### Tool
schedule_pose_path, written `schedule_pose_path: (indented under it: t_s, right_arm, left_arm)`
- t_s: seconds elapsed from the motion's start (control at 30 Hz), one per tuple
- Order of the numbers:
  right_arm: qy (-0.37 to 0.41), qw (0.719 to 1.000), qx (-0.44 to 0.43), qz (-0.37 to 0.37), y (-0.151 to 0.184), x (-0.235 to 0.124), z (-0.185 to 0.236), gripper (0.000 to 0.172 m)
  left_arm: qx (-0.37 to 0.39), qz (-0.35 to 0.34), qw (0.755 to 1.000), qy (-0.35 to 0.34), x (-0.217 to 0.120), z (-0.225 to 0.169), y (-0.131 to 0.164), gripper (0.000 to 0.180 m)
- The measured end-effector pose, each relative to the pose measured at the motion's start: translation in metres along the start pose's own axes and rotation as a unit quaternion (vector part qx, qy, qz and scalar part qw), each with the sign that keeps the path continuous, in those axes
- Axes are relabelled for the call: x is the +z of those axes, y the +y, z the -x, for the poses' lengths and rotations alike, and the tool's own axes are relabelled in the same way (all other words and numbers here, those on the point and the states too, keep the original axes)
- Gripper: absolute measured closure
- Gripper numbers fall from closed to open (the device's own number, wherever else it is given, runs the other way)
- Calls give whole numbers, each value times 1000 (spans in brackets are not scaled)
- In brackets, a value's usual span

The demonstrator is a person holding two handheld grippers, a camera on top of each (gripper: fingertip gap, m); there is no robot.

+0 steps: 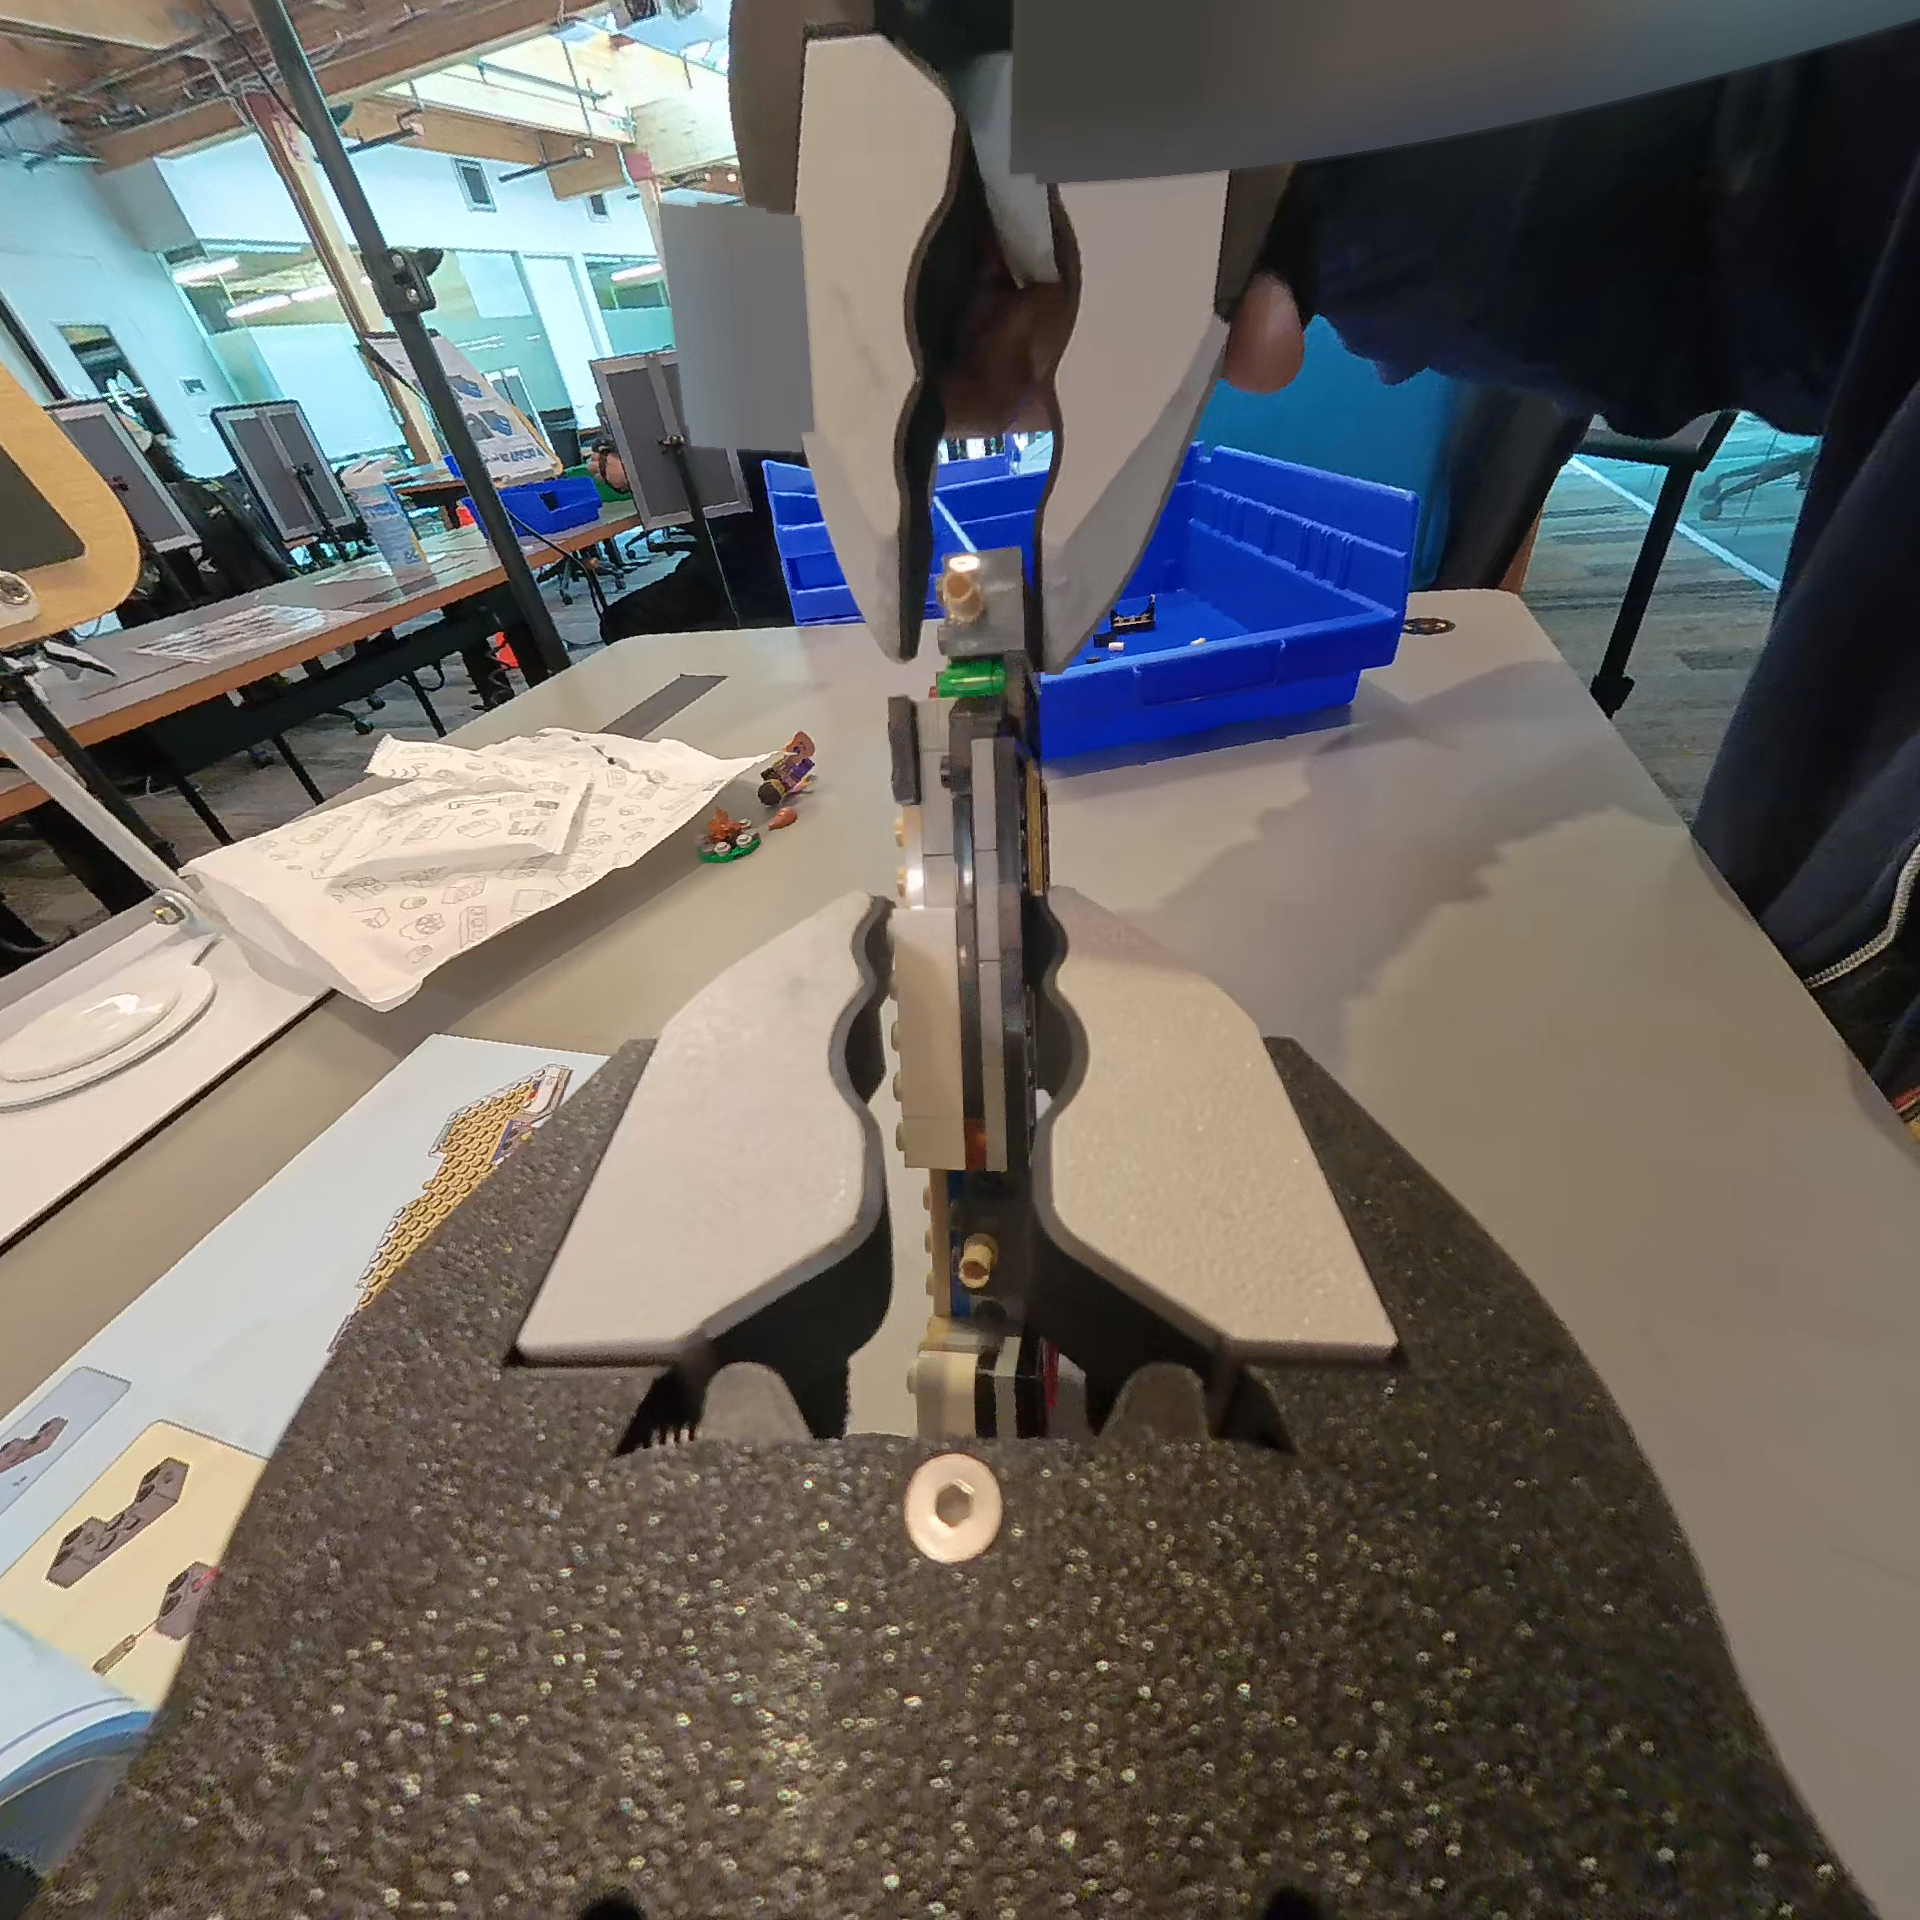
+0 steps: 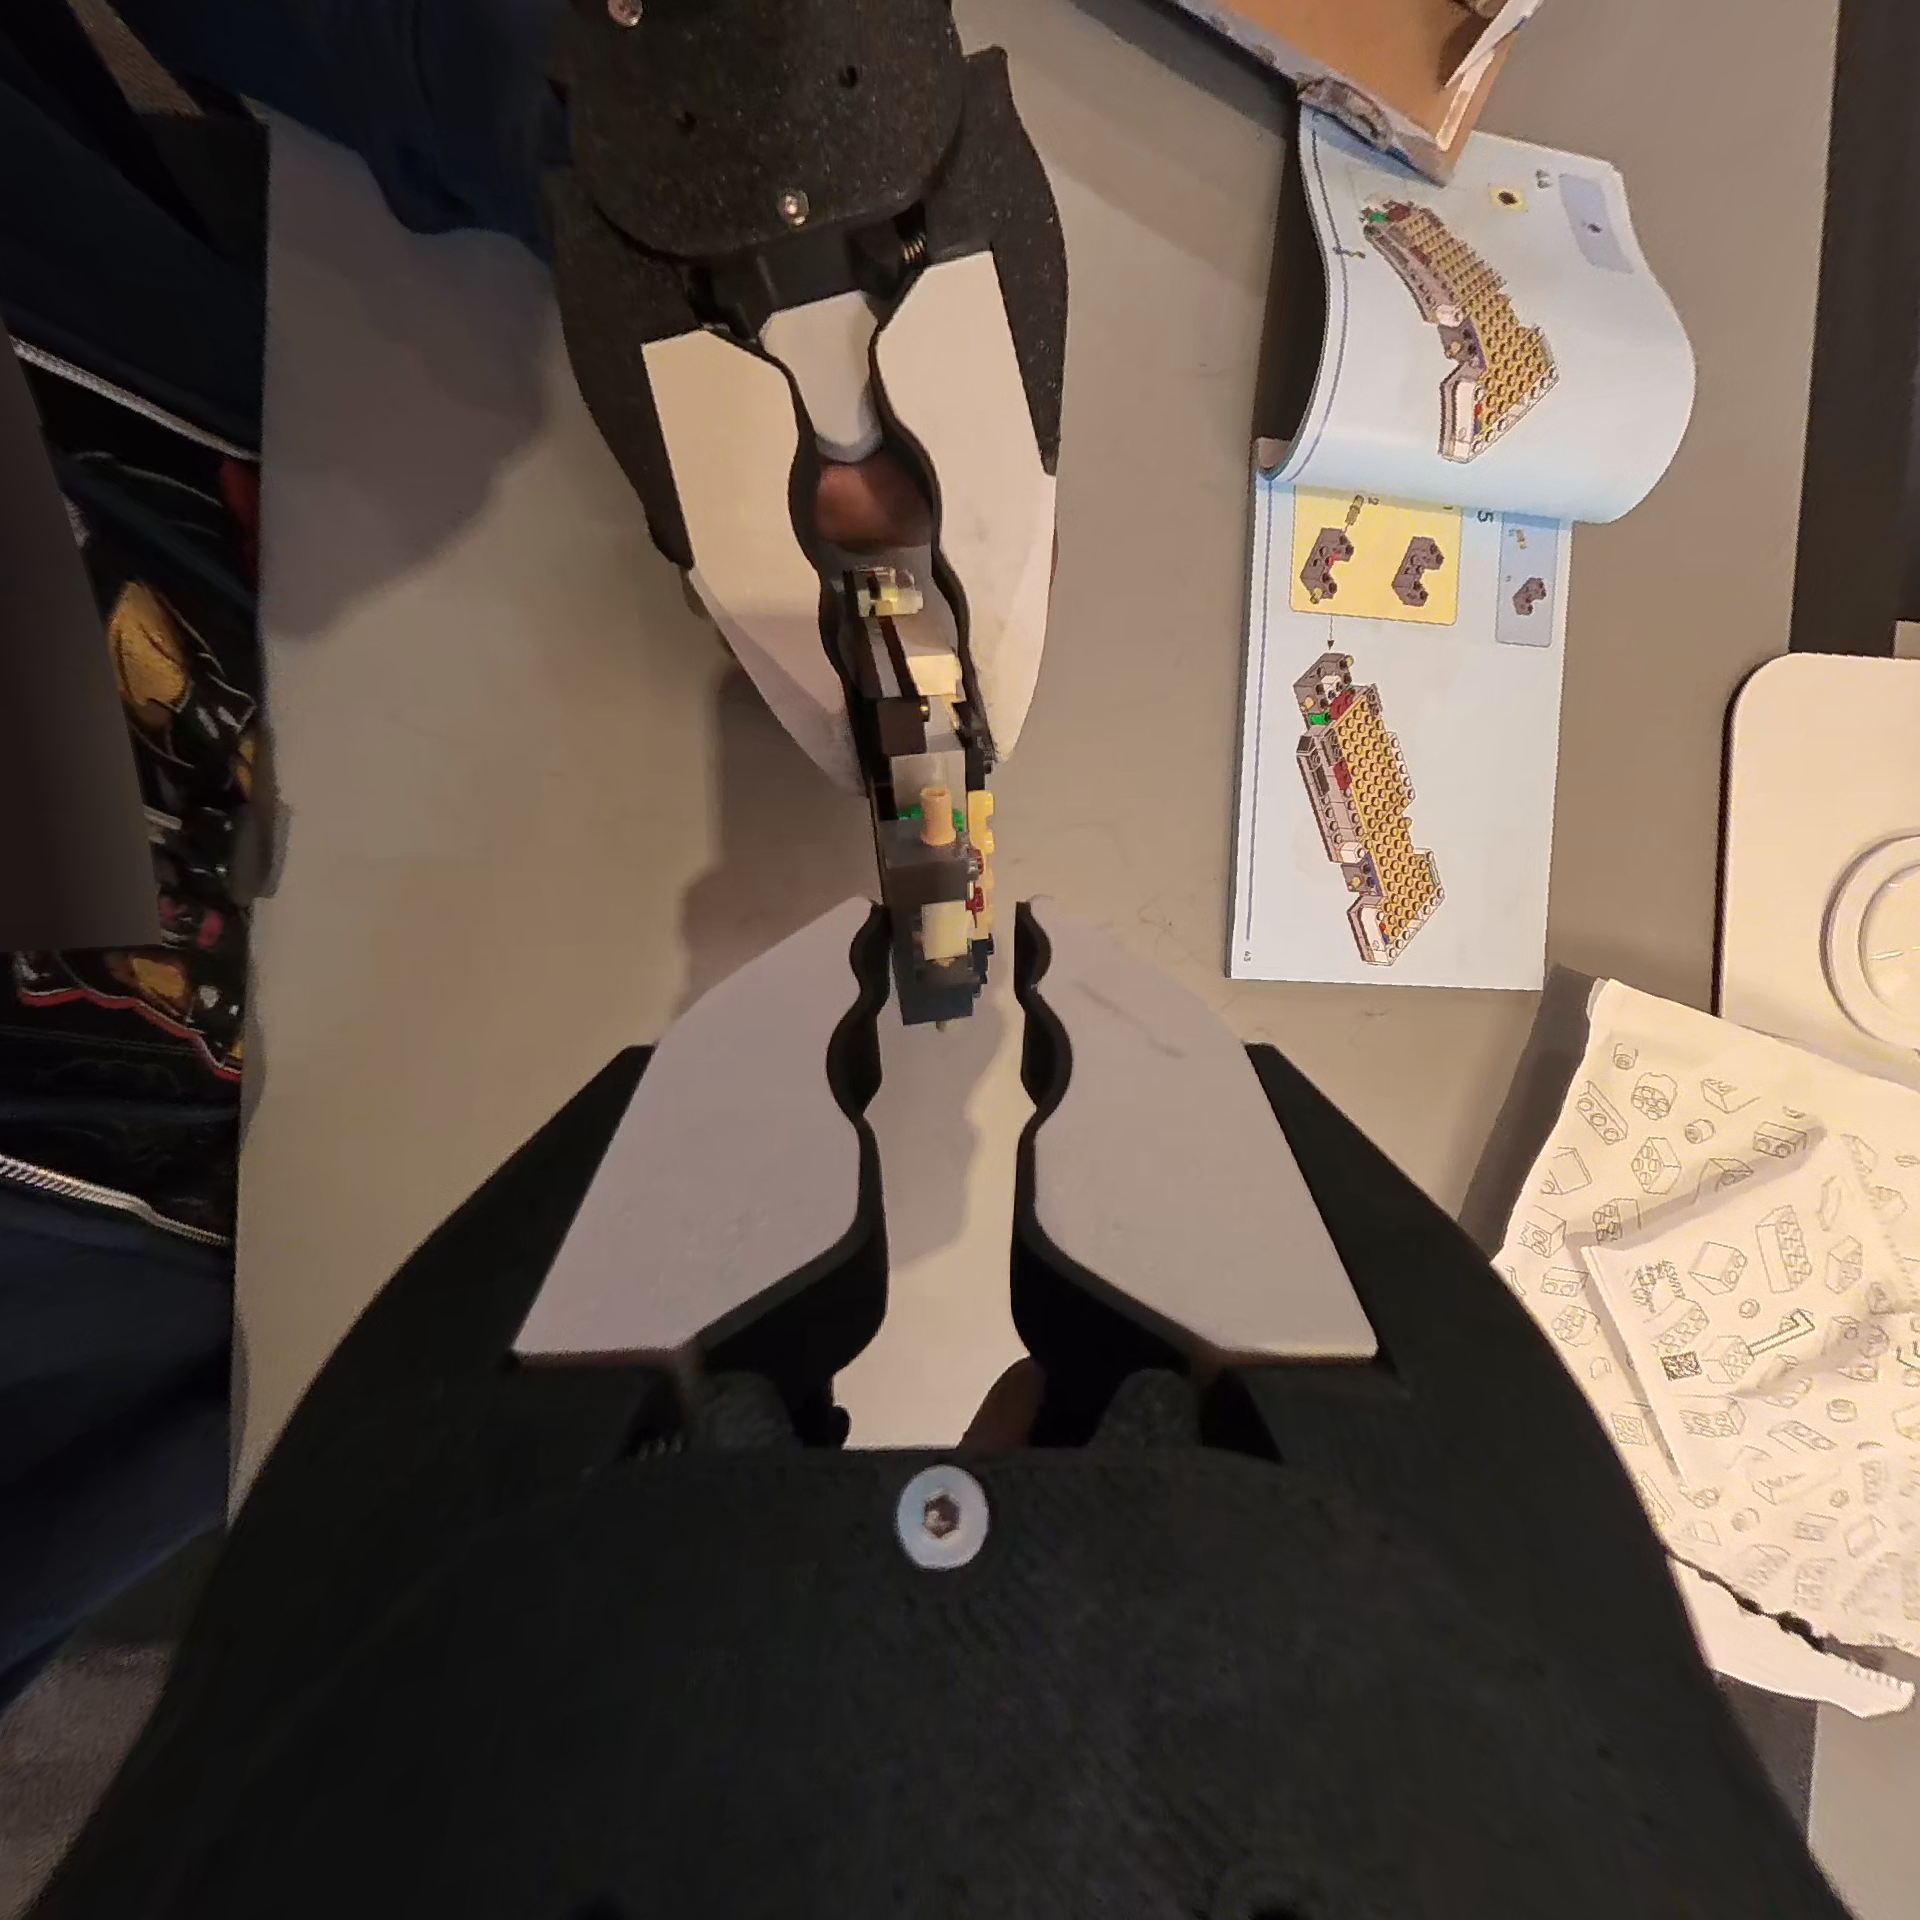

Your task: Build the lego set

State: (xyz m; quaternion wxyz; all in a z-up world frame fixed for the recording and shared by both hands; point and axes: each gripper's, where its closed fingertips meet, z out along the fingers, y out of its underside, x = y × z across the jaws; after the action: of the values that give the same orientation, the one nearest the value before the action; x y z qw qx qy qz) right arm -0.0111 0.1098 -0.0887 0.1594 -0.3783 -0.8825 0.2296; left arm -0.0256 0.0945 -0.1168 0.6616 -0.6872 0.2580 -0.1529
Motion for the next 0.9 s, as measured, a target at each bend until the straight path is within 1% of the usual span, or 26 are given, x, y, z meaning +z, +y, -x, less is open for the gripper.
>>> schedule_pose_path:
  t_s: [0.2, 0.4, 0.47, 0.9]
  right_arm:
    - [2, 1000, -1, -13, -4, -2, 1, 152]
    - [-3, 1000, 5, -12, -3, -1, 2, 153]
    - [-4, 1000, 11, -16, -3, -2, 1, 157]
    - [-11, 999, 32, -18, 1, 0, 1, 159]
  left_arm:
    - [-3, 2, 1000, -5, 0, 1, 0, 155]
    - [-8, -3, 1000, -6, 0, 1, -2, 155]
    - [-3, 1, 1000, -9, 0, 2, -1, 155]
    - [10, 5, 1000, -15, 0, 1, 0, 155]
